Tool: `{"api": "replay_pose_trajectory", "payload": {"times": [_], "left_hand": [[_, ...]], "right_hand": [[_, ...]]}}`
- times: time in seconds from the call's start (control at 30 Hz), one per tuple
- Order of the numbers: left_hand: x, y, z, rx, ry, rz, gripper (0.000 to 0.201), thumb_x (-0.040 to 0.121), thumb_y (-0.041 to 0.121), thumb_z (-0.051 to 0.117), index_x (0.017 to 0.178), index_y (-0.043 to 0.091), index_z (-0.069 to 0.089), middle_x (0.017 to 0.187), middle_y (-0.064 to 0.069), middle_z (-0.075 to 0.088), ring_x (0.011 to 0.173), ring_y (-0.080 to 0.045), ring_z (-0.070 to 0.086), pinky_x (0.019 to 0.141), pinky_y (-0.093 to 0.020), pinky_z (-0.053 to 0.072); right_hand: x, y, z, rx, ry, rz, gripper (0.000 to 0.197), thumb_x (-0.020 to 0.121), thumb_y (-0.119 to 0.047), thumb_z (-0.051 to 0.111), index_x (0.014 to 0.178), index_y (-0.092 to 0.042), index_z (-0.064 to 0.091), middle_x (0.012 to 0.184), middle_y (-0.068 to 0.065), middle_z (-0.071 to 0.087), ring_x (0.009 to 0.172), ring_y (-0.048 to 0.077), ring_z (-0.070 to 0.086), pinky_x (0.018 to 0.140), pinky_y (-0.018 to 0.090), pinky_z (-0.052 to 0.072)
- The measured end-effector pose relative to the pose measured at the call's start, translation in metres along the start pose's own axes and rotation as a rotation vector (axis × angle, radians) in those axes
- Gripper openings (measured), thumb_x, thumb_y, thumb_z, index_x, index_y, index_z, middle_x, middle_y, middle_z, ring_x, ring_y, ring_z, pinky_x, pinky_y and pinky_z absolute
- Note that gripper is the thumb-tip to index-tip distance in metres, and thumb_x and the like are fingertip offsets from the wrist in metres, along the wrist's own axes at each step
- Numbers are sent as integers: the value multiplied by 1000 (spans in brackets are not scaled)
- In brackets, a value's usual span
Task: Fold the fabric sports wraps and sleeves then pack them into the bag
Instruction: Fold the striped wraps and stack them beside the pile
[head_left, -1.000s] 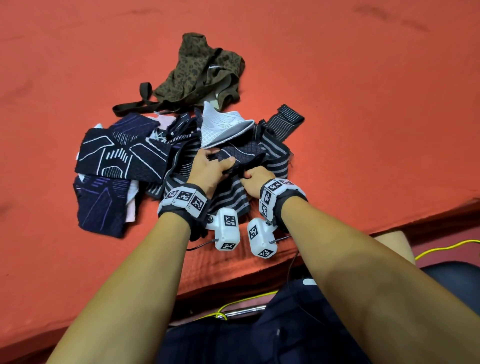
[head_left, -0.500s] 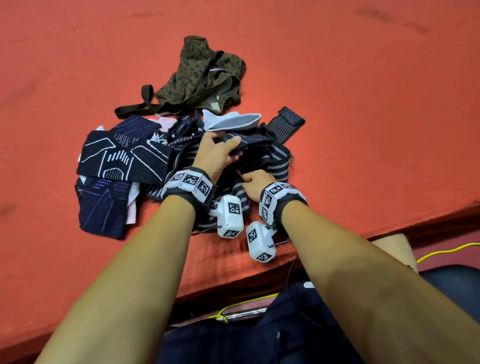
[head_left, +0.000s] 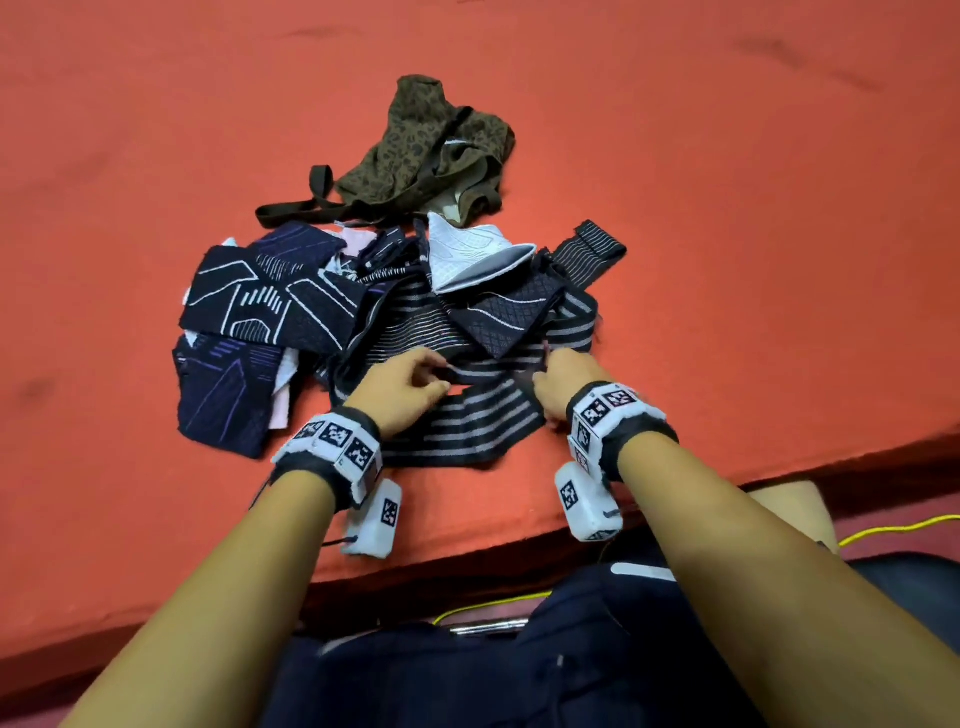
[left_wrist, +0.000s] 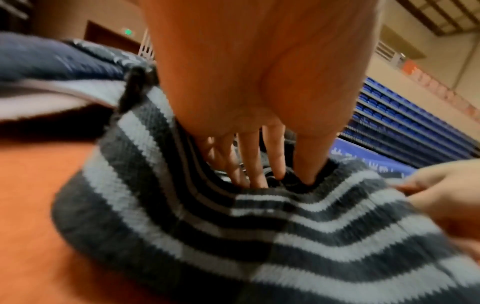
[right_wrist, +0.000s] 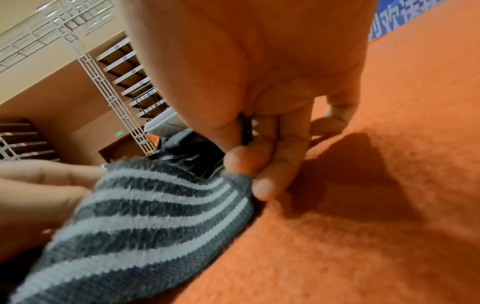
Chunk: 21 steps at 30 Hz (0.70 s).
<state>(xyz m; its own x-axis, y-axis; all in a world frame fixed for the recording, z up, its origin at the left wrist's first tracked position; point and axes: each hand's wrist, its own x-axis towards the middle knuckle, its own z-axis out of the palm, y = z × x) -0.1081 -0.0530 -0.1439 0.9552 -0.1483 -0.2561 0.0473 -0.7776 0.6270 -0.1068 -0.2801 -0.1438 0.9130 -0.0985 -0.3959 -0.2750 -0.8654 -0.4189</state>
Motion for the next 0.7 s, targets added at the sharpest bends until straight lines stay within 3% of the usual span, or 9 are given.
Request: {"api": "replay_pose_trajectory", "payload": {"times": [0.07,0.13,0.2,0.3,0.37,0.43,0.53,0.67,0.7], "left_hand": [[-11,-4,0,126,-67,-9,49,73,57,70,118,39,60,99,15,69,101,-12,65,103,-39,43],[-16,-5,4,150,-82,-1,57,62,63,63,115,41,61,97,17,68,102,-12,64,106,-42,39],[-19,-2,10,61,-82,39,41,63,52,63,102,42,63,92,15,69,95,-9,65,104,-40,43],[-26,7,17,-158,-40,136,30,72,29,63,102,35,65,89,13,65,73,5,58,82,-23,47],[-29,10,23,-209,-3,176,25,75,28,67,100,28,65,82,13,57,63,4,51,71,-16,41],[-29,9,30,-177,14,223,28,75,32,77,96,25,59,82,8,54,62,-1,47,66,-20,43],[-22,4,41,-66,43,220,31,77,23,82,90,20,55,86,-1,54,65,-11,51,66,-26,44],[-13,3,48,34,15,199,16,81,32,78,83,29,62,87,-3,55,71,-8,50,76,-30,49],[-12,4,48,32,-3,212,14,82,36,76,87,28,66,89,-4,56,74,-8,50,78,-30,49]], "right_hand": [[-2,2,1,-21,-14,13,23,98,-25,46,88,-8,57,109,15,68,90,33,62,80,36,51],[-4,2,6,15,-54,21,32,95,-38,50,98,-8,60,111,15,68,95,35,65,82,36,53],[-7,2,11,26,-101,19,47,87,-52,61,108,-10,63,110,11,68,98,33,66,83,35,54],[-11,3,17,-65,-108,-5,51,82,-49,73,116,-13,62,117,10,66,104,30,64,79,31,49],[-11,3,21,-60,-106,-7,48,82,-47,74,115,-15,63,118,10,66,102,30,64,78,31,49],[-12,3,21,-43,-109,-10,48,80,-46,74,116,-16,64,116,8,66,101,29,64,80,32,50],[-14,5,17,61,-167,-64,33,75,-39,76,100,-20,65,105,3,69,94,26,64,77,29,49],[-23,-1,11,296,-222,-200,16,73,-20,77,75,-18,61,83,5,69,85,23,68,77,35,58],[-27,-5,9,355,-230,-241,20,73,-19,79,73,-17,59,79,4,66,78,20,66,71,29,58]]}}
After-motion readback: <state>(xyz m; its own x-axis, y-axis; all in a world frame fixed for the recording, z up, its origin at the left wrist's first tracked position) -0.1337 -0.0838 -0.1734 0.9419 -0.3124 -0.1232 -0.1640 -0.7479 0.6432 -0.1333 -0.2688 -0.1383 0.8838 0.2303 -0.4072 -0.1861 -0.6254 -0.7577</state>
